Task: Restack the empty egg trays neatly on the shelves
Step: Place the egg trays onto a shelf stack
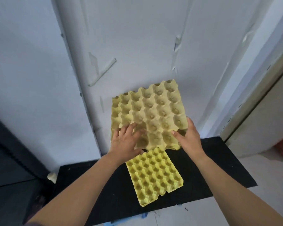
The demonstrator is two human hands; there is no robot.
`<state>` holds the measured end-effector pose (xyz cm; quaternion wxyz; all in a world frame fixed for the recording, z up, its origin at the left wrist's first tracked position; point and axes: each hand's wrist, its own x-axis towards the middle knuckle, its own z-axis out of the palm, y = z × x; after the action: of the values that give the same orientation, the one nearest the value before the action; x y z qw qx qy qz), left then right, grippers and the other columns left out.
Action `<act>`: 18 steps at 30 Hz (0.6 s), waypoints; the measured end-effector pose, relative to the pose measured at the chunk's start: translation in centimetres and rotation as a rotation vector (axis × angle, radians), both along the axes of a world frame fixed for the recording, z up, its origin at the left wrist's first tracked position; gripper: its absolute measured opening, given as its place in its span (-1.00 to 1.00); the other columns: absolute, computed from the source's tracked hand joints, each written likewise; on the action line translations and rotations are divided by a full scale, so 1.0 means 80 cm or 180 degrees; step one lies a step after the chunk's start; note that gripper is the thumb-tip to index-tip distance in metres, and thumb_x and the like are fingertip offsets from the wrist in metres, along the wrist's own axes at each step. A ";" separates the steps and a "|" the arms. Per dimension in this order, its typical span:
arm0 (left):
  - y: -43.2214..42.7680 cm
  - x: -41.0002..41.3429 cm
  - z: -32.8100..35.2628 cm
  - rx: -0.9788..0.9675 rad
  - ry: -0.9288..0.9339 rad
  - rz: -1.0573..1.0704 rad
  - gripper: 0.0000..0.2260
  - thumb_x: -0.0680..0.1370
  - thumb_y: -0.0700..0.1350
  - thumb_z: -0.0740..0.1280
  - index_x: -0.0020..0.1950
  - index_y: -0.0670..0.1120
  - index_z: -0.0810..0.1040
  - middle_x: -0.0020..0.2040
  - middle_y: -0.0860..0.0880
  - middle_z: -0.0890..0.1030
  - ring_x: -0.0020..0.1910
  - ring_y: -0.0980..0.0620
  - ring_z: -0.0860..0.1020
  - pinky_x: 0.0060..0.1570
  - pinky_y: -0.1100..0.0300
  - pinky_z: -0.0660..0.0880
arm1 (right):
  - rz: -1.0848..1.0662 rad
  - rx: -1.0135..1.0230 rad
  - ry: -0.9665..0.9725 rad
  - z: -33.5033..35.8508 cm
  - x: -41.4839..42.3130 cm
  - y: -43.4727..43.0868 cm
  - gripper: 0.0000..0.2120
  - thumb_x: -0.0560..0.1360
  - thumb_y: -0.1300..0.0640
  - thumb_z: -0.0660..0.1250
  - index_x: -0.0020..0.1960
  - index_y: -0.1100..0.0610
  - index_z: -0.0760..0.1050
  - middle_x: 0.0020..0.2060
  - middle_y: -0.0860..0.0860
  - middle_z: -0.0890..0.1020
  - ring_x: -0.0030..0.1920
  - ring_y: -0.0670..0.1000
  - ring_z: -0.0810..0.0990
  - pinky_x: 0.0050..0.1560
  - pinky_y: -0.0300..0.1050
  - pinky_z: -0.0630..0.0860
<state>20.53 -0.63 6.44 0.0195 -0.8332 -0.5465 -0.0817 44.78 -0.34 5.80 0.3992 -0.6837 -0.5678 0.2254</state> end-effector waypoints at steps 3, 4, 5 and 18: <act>-0.020 -0.018 0.022 0.0069 -0.0024 0.0189 -0.34 0.46 0.24 0.28 0.49 0.14 0.10 0.45 0.06 0.19 0.43 -0.01 0.17 0.36 -0.02 0.11 | 0.0020 0.0126 0.0081 0.023 -0.020 -0.012 -0.28 0.42 0.00 0.46 0.47 0.03 0.18 0.34 -0.01 0.45 0.33 0.04 0.43 0.30 0.14 0.42; -0.029 -0.026 0.030 0.0067 -0.0064 0.0232 -0.36 0.48 0.21 0.28 0.49 0.13 0.12 0.43 0.05 0.21 0.41 0.00 0.22 0.35 0.00 0.15 | 0.0040 0.0192 0.0087 0.030 -0.028 -0.018 -0.29 0.42 -0.01 0.46 0.45 0.03 0.20 0.32 -0.01 0.47 0.31 0.04 0.45 0.29 0.14 0.43; -0.037 -0.033 0.037 0.0070 -0.0094 0.0269 -0.39 0.49 0.18 0.29 0.48 0.12 0.15 0.43 0.05 0.23 0.38 -0.01 0.26 0.33 0.02 0.18 | 0.0066 0.0260 0.0089 0.037 -0.035 -0.024 -0.29 0.41 -0.03 0.46 0.45 0.02 0.21 0.31 0.00 0.47 0.30 0.05 0.46 0.27 0.15 0.45; -0.228 -0.127 0.134 0.0846 -0.0092 0.0507 -0.52 0.49 0.05 0.29 0.40 0.01 0.38 0.37 -0.03 0.36 0.30 -0.06 0.40 0.28 0.08 0.28 | 0.0626 0.0930 0.0353 0.130 -0.131 -0.178 -0.25 0.46 0.01 0.44 0.51 0.11 0.14 0.41 0.03 0.37 0.40 0.05 0.35 0.39 -0.02 0.31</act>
<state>10.39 -18.87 17.19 0.1282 -0.7761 -0.5954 -0.1635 34.26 -14.57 16.18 0.5010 -0.5461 -0.6358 0.2158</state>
